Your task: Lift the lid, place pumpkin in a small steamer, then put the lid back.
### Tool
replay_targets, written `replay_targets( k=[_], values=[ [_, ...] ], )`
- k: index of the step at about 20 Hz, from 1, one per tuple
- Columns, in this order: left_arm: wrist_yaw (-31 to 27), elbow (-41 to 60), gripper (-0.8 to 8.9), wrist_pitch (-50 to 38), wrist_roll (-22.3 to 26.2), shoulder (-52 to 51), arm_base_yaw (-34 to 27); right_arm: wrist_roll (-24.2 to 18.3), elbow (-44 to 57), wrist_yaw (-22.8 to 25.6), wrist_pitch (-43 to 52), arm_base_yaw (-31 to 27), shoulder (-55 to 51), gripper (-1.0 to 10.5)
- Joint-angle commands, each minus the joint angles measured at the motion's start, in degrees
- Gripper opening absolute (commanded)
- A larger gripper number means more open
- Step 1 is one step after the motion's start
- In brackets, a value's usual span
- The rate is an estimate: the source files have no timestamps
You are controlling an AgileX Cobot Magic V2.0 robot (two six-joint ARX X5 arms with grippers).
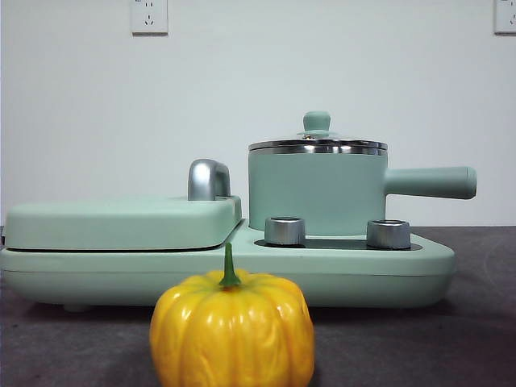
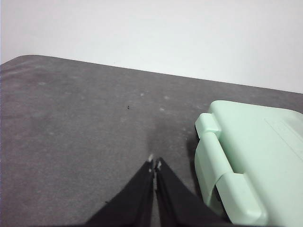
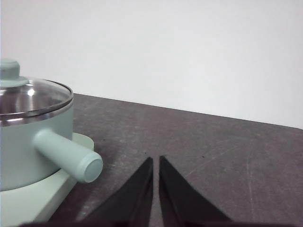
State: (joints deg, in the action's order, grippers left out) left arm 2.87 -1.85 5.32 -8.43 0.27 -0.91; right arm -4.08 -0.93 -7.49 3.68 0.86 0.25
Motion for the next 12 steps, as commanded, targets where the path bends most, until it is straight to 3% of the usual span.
replay_targets(
  k=[1,7,9,12],
  values=[
    [-0.1,1.1,0.07,-0.7,-0.3,0.0,-0.1,0.7,0.2,0.0,0.6,0.1,0.0,0.2],
    [0.0,1.1,0.07,-0.8,-1.7,0.0,-0.1,0.8,0.2,0.0,0.5,0.1,0.0,0.2],
    [0.1,1.1,0.07,-0.8,-5.4,0.0,-0.1,2.6,0.2,-0.1,0.5,0.1,0.0,0.2],
    [0.1,1.1,0.07,-1.0,-14.7,0.0,-0.1,7.9,0.2,0.4,2.0,0.1,0.0,0.2]
  ],
)
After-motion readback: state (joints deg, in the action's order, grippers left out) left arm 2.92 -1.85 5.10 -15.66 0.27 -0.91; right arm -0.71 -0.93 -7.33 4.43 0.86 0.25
